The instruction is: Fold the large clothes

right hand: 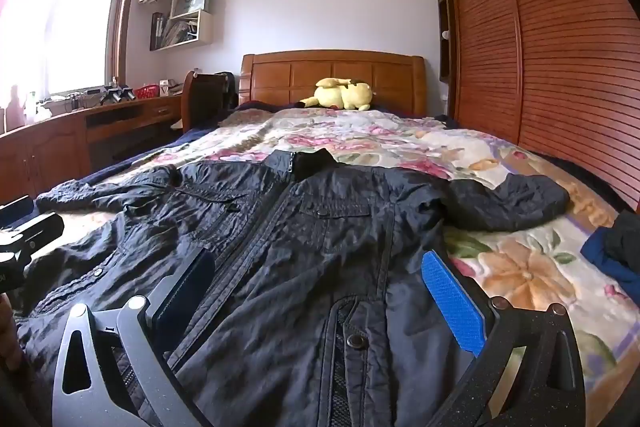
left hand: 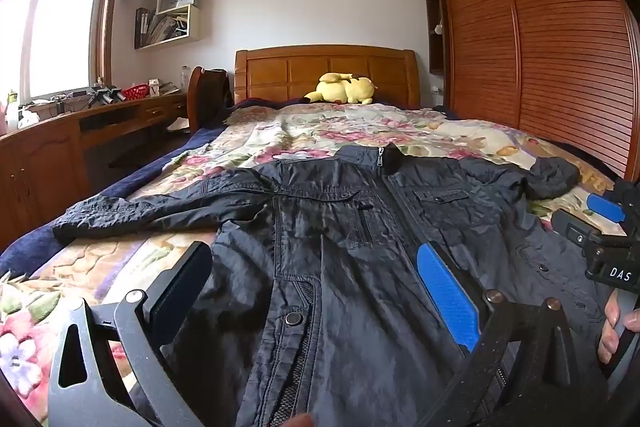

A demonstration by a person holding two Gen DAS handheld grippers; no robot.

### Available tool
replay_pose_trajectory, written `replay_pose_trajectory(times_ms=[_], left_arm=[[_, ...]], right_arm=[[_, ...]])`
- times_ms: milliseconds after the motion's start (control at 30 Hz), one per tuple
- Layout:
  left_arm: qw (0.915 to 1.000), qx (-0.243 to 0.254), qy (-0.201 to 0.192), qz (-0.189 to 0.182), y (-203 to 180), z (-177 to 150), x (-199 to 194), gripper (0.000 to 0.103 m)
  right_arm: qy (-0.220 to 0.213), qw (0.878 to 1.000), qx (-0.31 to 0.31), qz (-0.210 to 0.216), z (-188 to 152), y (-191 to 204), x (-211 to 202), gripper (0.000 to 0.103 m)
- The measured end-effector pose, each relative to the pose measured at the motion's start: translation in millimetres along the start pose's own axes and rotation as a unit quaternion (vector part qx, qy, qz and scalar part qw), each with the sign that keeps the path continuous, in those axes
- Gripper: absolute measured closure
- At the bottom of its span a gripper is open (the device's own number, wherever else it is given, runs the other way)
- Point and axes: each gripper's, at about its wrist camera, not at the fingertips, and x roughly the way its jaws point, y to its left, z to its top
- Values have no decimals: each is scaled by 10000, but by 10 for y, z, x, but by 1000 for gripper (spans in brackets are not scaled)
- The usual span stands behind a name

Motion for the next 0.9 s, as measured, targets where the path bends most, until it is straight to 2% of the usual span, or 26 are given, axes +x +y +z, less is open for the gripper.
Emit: replay_pose_trajectory(times_ms=[900], left_arm=[[10000,-33,32,-2,3,-1,8,0]], right_arm=[[-7,10000,-24,-6,-3,1,-16,0]])
